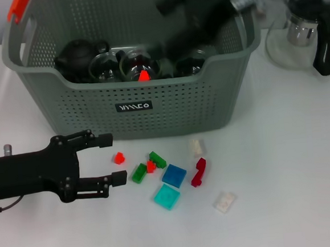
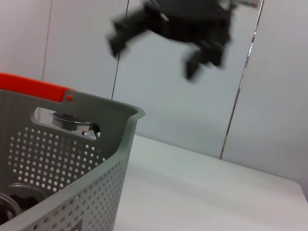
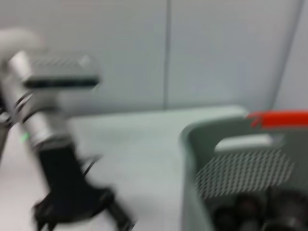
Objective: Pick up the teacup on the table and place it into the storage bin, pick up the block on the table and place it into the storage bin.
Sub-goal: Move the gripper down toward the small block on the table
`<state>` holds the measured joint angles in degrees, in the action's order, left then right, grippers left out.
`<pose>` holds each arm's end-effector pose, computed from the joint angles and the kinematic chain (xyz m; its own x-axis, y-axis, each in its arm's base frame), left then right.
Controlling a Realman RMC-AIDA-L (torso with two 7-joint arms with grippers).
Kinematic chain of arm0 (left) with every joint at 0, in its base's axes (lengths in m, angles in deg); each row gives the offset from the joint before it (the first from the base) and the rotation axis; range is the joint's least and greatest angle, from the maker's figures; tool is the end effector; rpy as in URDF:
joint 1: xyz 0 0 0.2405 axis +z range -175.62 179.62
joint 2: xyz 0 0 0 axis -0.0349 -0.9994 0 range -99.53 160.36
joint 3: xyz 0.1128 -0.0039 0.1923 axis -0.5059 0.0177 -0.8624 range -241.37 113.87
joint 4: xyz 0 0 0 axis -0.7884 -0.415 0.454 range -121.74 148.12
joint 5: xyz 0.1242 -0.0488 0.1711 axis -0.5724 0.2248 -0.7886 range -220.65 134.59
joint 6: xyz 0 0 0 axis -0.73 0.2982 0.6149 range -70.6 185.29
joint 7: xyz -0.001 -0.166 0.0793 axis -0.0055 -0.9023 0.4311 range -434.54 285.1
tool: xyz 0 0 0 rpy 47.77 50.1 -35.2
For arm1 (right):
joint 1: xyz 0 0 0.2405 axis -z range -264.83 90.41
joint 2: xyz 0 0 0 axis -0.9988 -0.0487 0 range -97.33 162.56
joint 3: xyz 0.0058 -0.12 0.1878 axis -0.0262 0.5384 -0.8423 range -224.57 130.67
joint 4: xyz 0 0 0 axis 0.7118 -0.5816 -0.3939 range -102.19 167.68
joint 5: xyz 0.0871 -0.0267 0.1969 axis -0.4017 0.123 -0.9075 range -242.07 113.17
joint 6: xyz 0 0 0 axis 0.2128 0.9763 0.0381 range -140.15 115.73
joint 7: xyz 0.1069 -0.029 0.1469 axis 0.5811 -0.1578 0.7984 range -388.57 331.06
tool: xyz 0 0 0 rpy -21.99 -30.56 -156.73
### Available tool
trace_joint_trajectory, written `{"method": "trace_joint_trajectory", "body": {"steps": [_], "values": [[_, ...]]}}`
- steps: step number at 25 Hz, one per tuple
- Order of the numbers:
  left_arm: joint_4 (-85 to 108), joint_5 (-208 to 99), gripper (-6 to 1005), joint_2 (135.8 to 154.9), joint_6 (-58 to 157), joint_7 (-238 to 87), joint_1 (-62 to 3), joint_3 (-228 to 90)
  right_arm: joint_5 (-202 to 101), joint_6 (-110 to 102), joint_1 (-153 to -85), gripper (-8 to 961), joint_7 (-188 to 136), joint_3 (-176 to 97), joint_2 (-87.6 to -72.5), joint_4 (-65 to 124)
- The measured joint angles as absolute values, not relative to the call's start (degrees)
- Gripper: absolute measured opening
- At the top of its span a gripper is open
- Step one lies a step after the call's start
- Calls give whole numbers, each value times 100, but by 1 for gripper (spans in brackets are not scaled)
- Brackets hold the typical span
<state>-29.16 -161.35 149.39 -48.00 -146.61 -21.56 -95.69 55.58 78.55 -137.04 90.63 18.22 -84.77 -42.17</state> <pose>-0.2428 0.2800 0.0105 0.7944 0.2610 0.5485 0.3691 -0.9246 -0.0946 0.0125 0.3760 0.0113 0.9836 -0.0639 -0.1684 -0.0922 -0.9818 -0.1660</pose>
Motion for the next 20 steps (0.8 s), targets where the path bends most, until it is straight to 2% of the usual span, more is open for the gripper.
{"method": "trace_joint_trajectory", "body": {"steps": [4,8,11,20], "values": [[-2916,-16139,875,14941,-4790,-14661,-2164,-9549,5942,8652,-13451,946,9092,1882,-8517,-4590],[-2916,-16144,875,14942,-4782,-14659,-2183,-9547,6751,9267,-13216,944,9297,1915,-8700,-4772],[-2911,-16157,875,14942,-4750,-14629,-2189,-9561,7144,9429,-13158,943,9421,2039,-8757,-4714],[-2934,-16179,874,14935,-4715,-14477,-2191,-9544,7457,9493,-13141,941,10901,2991,-8762,-4331]]}}
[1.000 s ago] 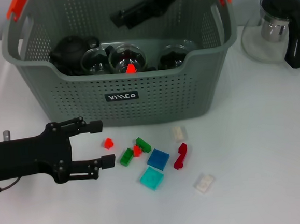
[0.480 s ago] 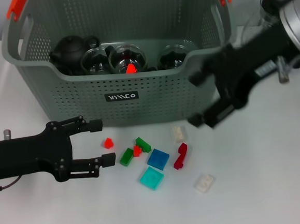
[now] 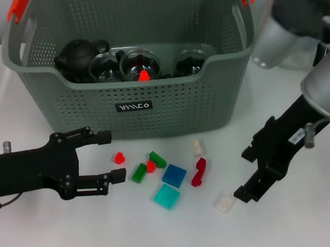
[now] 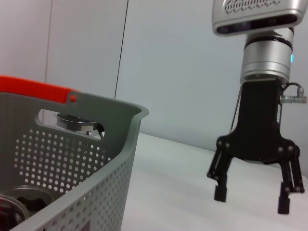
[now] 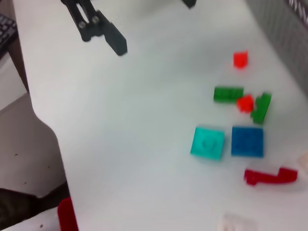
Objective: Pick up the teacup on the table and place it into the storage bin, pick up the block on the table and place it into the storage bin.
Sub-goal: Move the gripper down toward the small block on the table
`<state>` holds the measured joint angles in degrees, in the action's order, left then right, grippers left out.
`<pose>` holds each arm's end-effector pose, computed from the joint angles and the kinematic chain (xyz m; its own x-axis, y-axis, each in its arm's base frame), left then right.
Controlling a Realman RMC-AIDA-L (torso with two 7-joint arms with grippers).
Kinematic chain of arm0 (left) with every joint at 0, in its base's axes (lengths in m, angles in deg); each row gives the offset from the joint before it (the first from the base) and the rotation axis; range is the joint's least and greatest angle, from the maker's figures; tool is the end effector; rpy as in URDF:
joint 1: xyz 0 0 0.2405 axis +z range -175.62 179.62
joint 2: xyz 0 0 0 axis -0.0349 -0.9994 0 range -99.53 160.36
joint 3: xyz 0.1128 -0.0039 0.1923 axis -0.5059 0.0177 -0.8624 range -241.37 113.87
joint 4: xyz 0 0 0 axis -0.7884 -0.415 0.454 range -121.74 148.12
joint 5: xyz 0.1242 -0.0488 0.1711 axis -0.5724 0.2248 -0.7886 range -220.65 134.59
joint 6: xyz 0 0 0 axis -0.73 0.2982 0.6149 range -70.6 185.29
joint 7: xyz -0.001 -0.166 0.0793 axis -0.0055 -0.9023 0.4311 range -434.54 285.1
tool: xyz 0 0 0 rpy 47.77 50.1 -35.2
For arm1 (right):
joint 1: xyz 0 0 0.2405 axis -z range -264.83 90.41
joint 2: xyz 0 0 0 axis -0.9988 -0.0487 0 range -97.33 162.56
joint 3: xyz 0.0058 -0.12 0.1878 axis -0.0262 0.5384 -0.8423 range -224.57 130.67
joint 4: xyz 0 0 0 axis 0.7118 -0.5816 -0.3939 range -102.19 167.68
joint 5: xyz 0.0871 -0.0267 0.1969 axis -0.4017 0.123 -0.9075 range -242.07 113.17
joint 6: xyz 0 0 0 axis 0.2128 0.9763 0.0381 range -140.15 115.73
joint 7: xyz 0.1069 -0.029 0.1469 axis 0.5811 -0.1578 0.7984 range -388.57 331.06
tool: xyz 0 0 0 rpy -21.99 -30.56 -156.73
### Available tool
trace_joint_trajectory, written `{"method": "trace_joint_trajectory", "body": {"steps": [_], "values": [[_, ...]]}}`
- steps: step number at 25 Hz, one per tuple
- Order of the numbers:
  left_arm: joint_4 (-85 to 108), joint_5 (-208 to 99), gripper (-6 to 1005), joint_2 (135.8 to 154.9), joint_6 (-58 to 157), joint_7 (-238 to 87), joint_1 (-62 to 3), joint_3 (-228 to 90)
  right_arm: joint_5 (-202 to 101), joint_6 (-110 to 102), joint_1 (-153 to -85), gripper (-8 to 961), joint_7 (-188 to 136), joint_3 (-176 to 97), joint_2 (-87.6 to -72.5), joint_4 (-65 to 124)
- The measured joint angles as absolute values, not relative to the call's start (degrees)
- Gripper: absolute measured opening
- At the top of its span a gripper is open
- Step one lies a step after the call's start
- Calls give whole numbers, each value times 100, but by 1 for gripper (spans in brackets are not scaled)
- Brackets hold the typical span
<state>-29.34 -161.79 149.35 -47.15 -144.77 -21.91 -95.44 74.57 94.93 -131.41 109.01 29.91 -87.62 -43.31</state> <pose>-0.2439 0.2836 0.0109 0.8128 0.2290 0.5357 0.3452 -0.9300 -0.1262 0.1082 0.3128 -0.0286 0.8416 -0.4109 0.3505 -0.4158 -0.9071 -0.0649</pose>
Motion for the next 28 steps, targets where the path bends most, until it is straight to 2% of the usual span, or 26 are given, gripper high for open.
{"method": "trace_joint_trajectory", "body": {"steps": [10,28], "values": [[-2934,-16182,873,14932,-4742,-14253,-2186,-9550,7835,8927,-13226,940,12578,4103,-8770,-4009],[-2895,-16166,872,14957,-4715,-14152,-2146,-9548,7856,7787,-13597,942,12807,5469,-8800,-3078]]}}
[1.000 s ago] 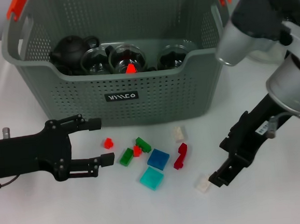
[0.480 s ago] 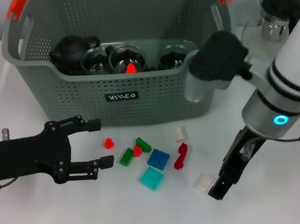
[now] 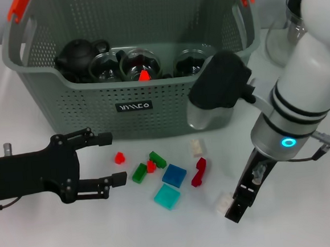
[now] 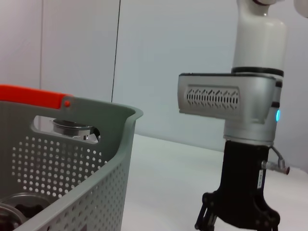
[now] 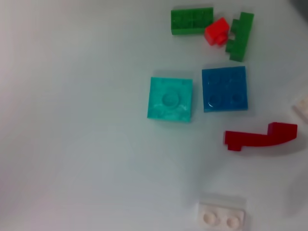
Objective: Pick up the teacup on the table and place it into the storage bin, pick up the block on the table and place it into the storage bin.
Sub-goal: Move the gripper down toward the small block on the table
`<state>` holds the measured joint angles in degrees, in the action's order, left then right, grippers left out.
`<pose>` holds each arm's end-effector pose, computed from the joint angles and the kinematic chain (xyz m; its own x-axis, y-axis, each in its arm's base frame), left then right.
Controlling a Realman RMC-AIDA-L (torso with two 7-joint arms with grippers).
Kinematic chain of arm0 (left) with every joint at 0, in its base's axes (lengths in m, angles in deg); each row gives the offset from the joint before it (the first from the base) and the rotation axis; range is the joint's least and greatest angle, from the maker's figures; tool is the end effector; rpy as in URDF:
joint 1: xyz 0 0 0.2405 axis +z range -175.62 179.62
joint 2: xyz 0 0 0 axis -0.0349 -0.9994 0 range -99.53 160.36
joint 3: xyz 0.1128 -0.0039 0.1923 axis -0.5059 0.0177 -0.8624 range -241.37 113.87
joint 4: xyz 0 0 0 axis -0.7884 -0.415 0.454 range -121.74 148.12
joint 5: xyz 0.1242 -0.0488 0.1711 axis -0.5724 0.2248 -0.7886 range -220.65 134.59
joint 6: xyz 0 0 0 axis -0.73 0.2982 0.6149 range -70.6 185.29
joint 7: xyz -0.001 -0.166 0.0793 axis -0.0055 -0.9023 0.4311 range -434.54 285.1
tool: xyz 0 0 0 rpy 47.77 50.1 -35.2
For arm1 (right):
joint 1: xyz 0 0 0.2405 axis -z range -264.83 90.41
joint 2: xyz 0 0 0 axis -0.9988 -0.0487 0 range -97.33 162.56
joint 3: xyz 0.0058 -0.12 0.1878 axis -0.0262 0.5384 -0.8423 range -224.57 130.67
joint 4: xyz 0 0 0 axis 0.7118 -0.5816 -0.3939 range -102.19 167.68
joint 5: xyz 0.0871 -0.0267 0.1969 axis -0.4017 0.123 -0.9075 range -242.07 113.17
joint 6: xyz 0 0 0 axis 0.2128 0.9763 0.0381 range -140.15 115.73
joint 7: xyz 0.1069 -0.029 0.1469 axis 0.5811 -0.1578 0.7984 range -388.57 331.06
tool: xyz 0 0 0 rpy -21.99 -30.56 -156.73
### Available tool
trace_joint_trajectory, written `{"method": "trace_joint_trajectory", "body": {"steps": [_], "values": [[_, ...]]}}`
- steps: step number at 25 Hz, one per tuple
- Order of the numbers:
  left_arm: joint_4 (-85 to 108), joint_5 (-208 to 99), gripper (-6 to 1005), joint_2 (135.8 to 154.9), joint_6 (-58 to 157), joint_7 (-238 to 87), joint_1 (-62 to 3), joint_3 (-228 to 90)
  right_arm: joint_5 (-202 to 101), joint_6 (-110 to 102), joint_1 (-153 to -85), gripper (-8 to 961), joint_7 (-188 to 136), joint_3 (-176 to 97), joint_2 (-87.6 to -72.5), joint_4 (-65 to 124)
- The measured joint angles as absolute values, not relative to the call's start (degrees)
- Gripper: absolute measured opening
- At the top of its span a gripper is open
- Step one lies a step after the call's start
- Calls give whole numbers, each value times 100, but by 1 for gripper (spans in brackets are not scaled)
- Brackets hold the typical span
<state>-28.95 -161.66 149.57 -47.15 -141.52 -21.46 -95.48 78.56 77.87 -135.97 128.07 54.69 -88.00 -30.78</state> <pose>-0.2451 0.2808 0.0086 0.8241 0.1868 0.5347 0.3097 -0.9390 -0.1493 0.1331 0.3087 -0.1048 0.6892 -0.4960 0.5282 -0.4258 -0.8671 -0.2586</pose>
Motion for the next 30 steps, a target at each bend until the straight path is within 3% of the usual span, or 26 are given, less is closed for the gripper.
{"method": "trace_joint_trajectory", "body": {"steps": [24,30], "values": [[-2882,-16166,873,14977,-4645,-14152,-2147,-9548,7805,7014,-13744,942,13261,6471,-8841,-2900],[-2872,-16168,873,14970,-4636,-14151,-2140,-9548,7800,6926,-13747,763,13274,6476,-8841,-2875]]}}
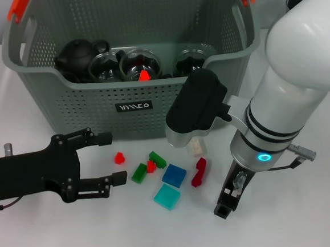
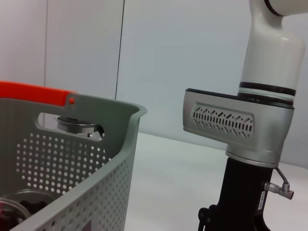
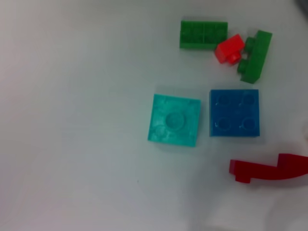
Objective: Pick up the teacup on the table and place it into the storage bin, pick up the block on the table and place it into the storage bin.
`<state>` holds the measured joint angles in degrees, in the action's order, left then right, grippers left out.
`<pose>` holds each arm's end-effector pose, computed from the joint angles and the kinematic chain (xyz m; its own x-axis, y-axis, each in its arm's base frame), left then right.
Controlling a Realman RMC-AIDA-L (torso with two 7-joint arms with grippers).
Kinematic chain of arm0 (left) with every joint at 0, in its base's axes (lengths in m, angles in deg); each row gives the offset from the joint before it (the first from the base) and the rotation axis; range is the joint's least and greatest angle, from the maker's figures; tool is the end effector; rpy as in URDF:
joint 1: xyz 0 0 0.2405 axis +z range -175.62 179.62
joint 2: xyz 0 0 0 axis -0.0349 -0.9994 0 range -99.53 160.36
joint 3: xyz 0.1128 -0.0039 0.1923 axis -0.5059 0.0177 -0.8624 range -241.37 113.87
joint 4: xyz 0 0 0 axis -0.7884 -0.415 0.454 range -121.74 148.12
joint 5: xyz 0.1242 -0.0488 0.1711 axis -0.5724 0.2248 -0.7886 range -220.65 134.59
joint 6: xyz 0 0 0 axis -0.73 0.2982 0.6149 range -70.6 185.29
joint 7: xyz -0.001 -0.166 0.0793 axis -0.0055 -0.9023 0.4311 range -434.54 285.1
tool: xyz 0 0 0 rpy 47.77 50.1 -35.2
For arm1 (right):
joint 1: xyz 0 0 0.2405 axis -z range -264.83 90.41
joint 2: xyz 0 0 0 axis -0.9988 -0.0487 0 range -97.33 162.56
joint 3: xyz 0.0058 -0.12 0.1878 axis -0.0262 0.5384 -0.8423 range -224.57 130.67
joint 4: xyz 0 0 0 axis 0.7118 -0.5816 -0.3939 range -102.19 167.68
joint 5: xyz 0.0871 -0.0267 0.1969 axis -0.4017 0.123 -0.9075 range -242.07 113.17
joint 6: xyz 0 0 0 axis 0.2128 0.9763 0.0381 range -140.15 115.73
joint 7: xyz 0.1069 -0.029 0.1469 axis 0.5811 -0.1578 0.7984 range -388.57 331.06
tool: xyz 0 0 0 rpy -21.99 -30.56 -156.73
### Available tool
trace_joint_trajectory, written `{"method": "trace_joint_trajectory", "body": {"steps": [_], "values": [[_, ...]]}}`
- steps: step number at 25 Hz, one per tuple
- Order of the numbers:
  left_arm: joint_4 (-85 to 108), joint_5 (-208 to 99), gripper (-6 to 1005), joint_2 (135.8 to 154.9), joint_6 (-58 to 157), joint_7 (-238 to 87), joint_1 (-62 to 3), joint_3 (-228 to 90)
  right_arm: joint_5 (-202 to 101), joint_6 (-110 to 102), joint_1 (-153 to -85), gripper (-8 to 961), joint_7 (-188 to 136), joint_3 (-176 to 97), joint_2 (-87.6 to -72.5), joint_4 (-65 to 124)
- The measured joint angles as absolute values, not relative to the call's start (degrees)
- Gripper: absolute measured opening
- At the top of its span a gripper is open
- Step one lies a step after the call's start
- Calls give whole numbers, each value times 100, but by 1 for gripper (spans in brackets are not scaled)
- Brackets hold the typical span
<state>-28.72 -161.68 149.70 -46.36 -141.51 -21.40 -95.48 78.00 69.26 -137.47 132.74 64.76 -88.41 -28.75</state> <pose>-0.2466 0.2819 0.0070 0.8238 0.1925 0.5333 0.3190 -0.9349 -0.1553 0.1312 0.3054 -0.1343 0.7160 -0.4518 0.5322 -0.3444 -0.8917 -0.2936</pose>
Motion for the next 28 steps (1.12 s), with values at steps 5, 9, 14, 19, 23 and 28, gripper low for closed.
{"method": "trace_joint_trajectory", "body": {"steps": [5,9,14,19,23,28], "values": [[-2869,-16170,873,14967,-4636,-14147,-2138,-9547,7793,6893,-13748,651,13288,6489,-8849,-2856],[-2838,-16177,873,14967,-4612,-14144,-2138,-9548,7786,6831,-13737,651,13288,6508,-8853,-2837],[-2827,-16177,873,14967,-4586,-14143,-2137,-9548,7782,6798,-13744,651,13287,6574,-8859,-2748],[-2827,-16177,872,14968,-4583,-14143,-2138,-9548,7783,6795,-13755,650,13287,6619,-8859,-2740],[-2829,-16177,872,14968,-4583,-14142,-2138,-9548,7782,6822,-13757,650,13287,6625,-8858,-2726],[-2830,-16177,872,14968,-4583,-14142,-2138,-9547,7617,6869,-13749,516,13270,6625,-8844,-2769]]}}
